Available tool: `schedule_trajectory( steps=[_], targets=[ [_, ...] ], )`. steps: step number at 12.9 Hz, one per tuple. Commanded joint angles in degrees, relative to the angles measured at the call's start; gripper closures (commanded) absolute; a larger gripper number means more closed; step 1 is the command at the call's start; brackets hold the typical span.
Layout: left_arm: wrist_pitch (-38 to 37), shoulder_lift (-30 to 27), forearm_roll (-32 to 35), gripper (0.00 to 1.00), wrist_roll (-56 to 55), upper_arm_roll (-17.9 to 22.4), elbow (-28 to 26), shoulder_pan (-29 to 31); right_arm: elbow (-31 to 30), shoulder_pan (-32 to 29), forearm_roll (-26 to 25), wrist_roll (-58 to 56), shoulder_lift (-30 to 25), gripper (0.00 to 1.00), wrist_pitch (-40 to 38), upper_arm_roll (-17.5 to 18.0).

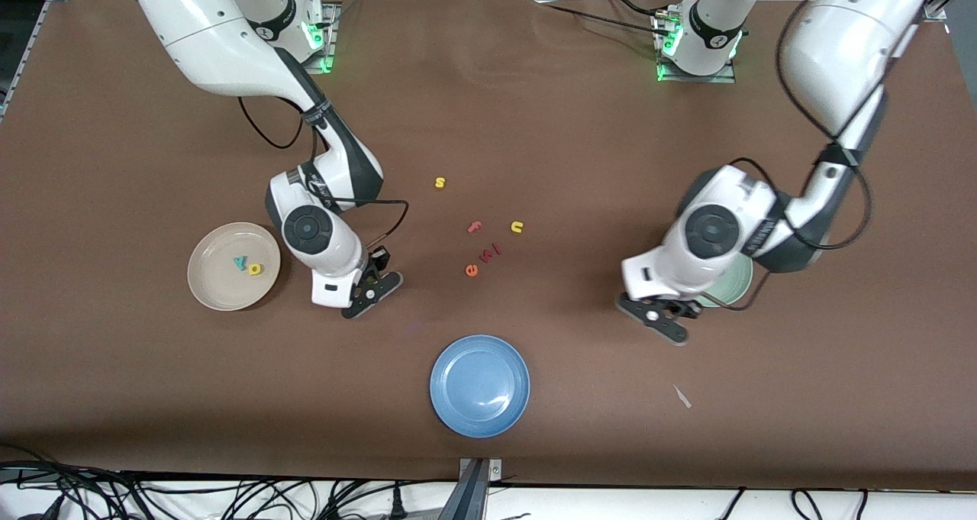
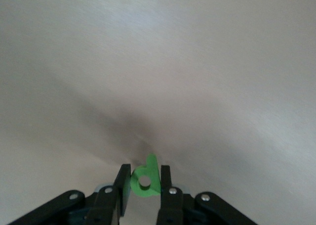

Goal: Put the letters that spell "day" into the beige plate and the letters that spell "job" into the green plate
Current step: 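Carry the cyan l to the green plate while the right gripper carries green d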

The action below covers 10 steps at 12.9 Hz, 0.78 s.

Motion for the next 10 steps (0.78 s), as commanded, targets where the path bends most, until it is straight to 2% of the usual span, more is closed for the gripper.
schedule_trajectory(
  steps=[1, 3, 7, 10],
  targets=[
    [-3.9, -1.5, -2.8, 1.00, 7.4, -1.6, -3.0, 5.6, 1.1, -4.1, 0.5, -0.6, -0.6, 0.91, -5.3, 0.4],
    [-6.0, -1.3, -4.3, 1.00, 8.6, -1.6, -5.3, 7.1, 1.1, -7.6, 0.5, -0.6, -1.5, 0.91, -8.8, 0.1],
    [-5.6, -1.2, -3.9, 1.00, 7.8, -1.3, -10.3, 7.8, 1.1, -12.2, 0.5, -0.6, -5.6, 0.91, -18.6, -0.3],
    [-4.5, -1.1, -3.4, 1.00, 8.0, -1.3, -12.4, 9.6, 0.8, -15.0, 0.7, -0.6, -5.7, 0.88, -20.3, -2.7]
  ],
)
